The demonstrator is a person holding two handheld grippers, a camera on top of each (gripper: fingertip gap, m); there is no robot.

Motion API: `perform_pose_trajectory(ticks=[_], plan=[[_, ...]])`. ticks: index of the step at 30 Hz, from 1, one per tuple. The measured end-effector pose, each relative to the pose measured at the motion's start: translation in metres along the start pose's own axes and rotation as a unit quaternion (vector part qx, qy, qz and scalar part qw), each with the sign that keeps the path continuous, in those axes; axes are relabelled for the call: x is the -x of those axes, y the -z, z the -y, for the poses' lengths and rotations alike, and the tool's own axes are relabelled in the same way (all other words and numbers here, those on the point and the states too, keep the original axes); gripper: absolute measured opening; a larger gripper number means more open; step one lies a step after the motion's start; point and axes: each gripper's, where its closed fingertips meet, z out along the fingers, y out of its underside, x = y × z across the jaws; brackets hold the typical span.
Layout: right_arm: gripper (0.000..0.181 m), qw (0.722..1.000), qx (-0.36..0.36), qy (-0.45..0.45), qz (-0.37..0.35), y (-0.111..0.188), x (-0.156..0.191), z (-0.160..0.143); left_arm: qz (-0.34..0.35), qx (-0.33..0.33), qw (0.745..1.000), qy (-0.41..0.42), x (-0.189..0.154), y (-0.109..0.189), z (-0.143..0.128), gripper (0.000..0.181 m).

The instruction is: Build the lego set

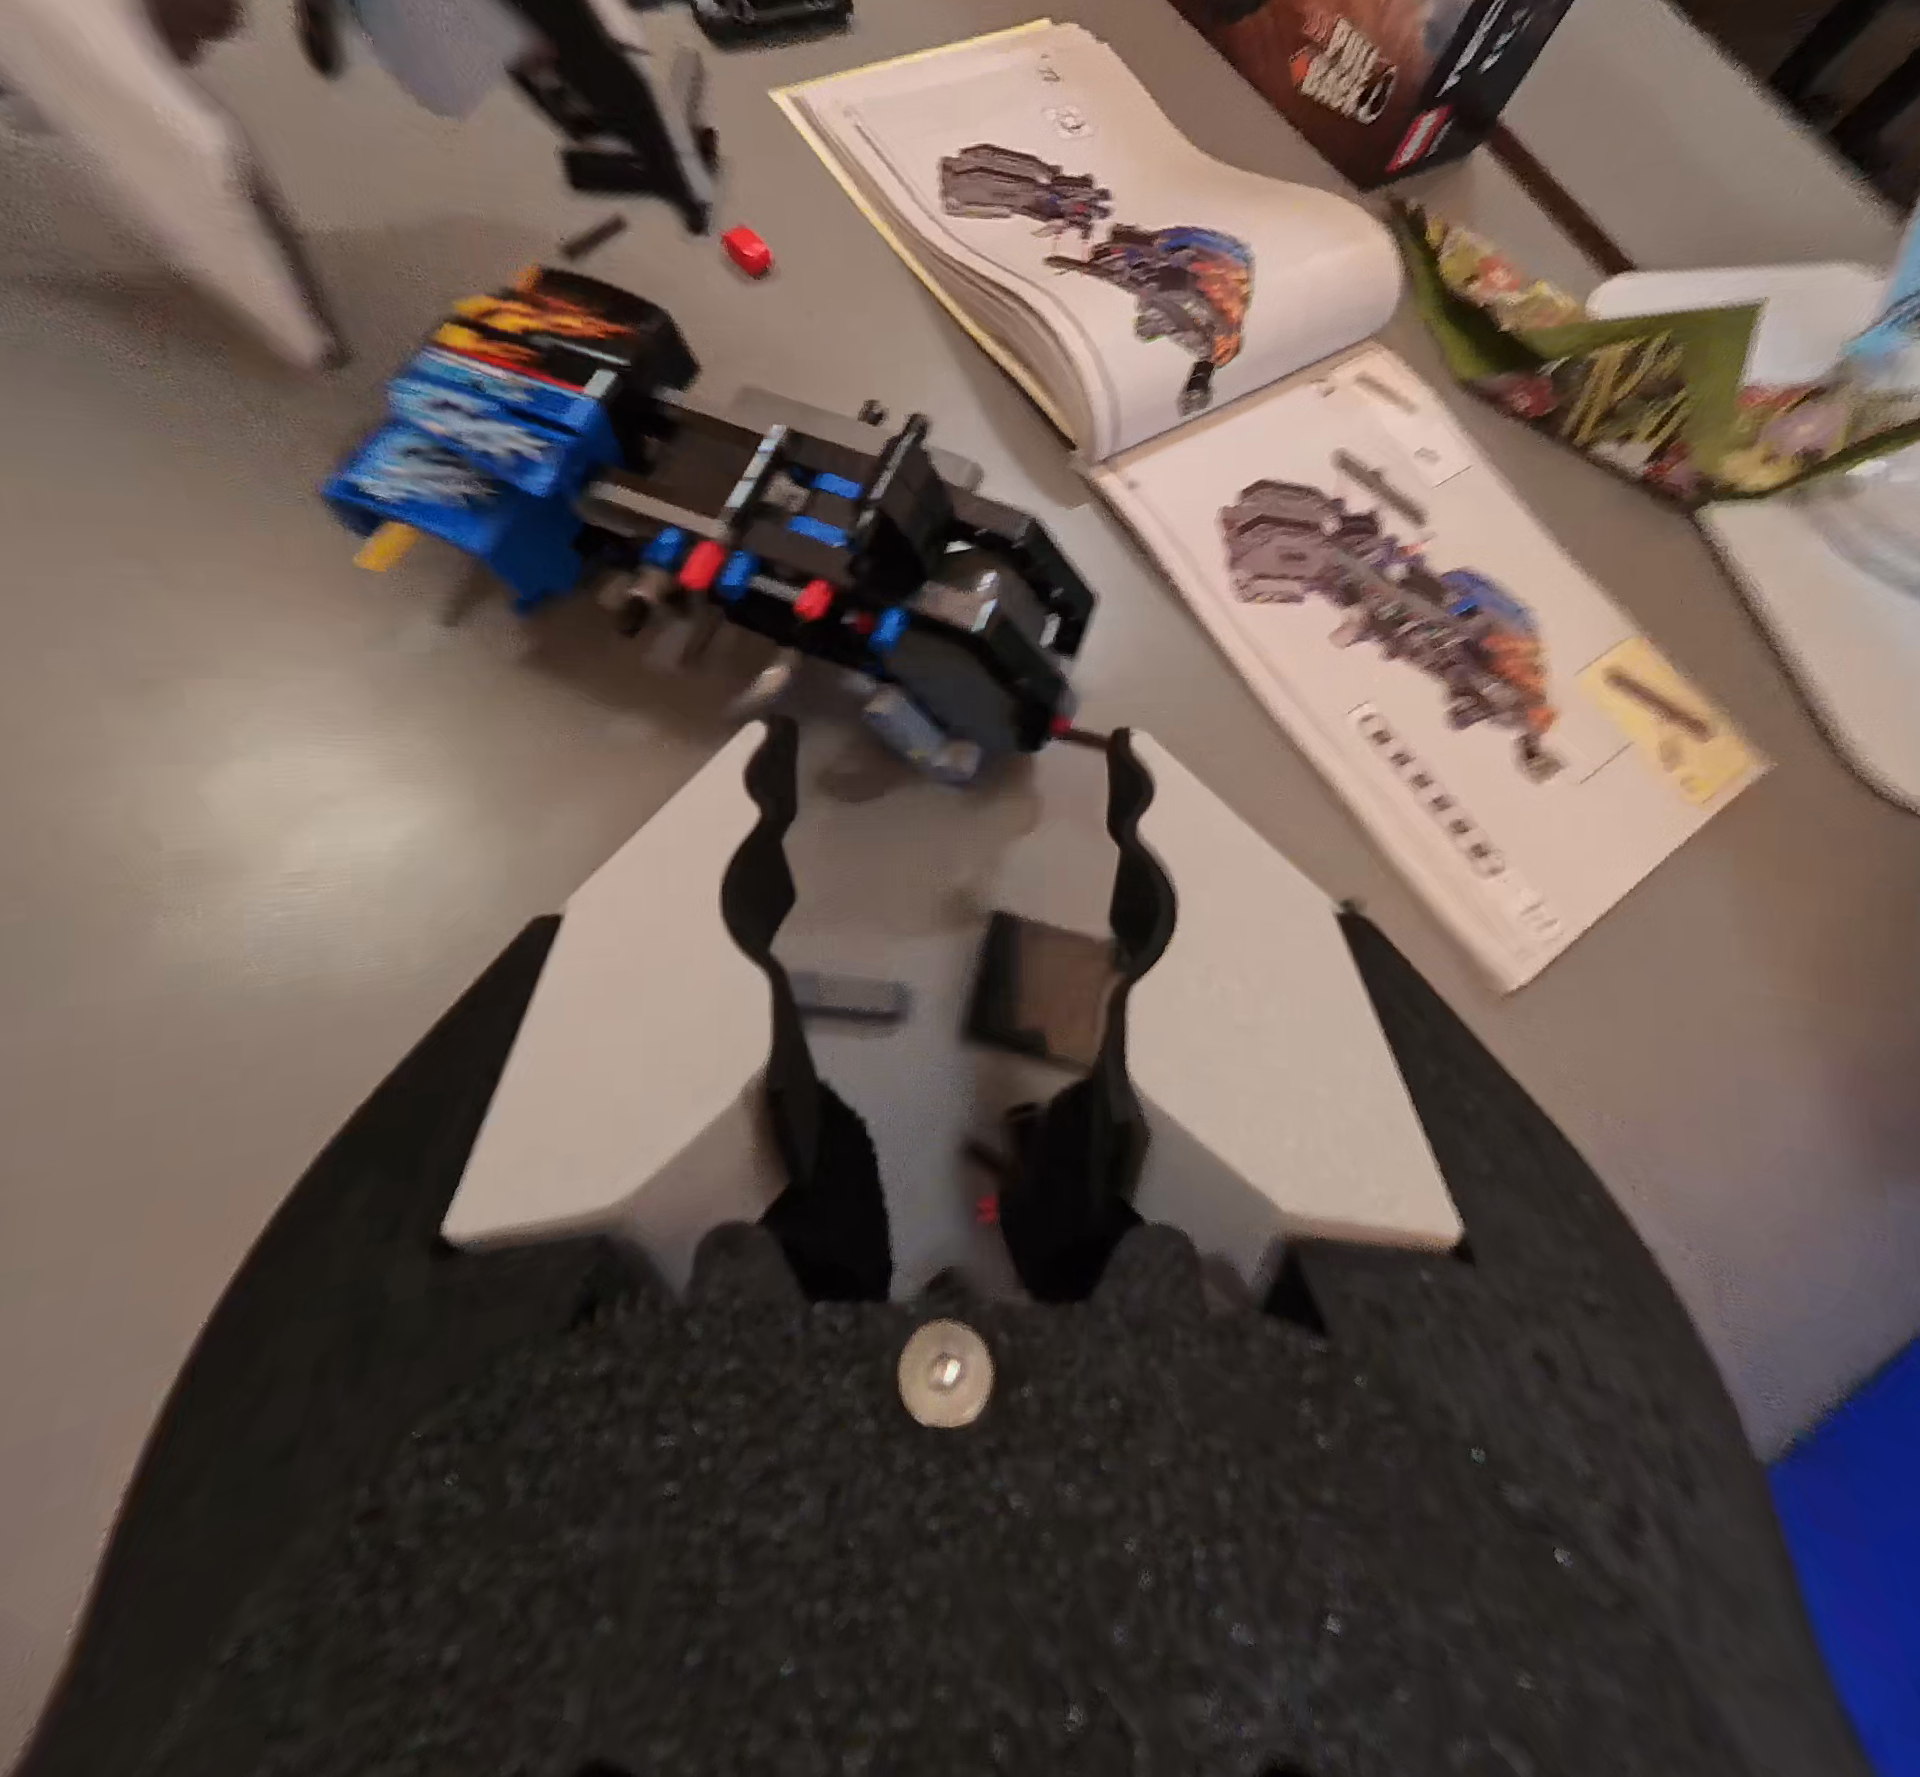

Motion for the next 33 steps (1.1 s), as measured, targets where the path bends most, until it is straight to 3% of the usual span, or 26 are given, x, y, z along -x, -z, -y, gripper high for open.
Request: perform_pose_trajectory(ticks=[4, 8, 13, 17, 20, 22, 25, 28, 31, 33], plan=[[0.054, 0.992, -0.027, -0.109, 0.056, 0.008, 0.038, -0.003, -0.102, 0.089, 0.989, 0.053, 0.018, -0.013, 0.007, 0.069], [0.044, 0.963, -0.081, -0.232, 0.116, 0.0, 0.062, 0.009, -0.22, 0.166, 0.953, 0.127, 0.02, -0.03, 0.001, 0.056], [0.037, 0.925, -0.137, -0.332, 0.121, -0.011, 0.048, 0.02, -0.312, 0.176, 0.92, 0.16, 0.01, -0.036, 0.008, 0.029], [0.033, 0.9, -0.146, -0.383, 0.145, -0.022, 0.041, 0.024, -0.354, 0.174, 0.896, 0.203, 0.005, -0.04, 0.008, 0.023], [0.022, 0.871, -0.158, -0.426, 0.187, -0.025, 0.042, 0.029, -0.396, 0.169, 0.871, 0.236, -0.005, -0.038, 0.005, 0.022], [0.01, 0.85, -0.185, -0.451, 0.2, -0.021, 0.034, 0.035, -0.409, 0.133, 0.873, 0.229, -0.008, -0.035, 0.011, 0.007], [0.006, 0.814, -0.23, -0.465, 0.263, -0.005, 0.03, 0.055, -0.414, 0.064, 0.887, 0.195, -0.014, -0.026, 0.029, 0.005], [0.005, 0.822, -0.243, -0.442, 0.264, 0.001, 0.026, 0.065, -0.392, 0.01, 0.905, 0.162, -0.017, -0.023, 0.037, 0.005], [0.006, 0.824, -0.243, -0.438, 0.264, -0.002, 0.025, 0.071, -0.404, -0.03, 0.895, 0.188, -0.022, -0.02, 0.044, 0.019], [0.006, 0.819, -0.25, -0.441, 0.269, -0.005, 0.027, 0.075, -0.405, -0.031, 0.891, 0.205, -0.024, -0.024, 0.04, 0.019]])
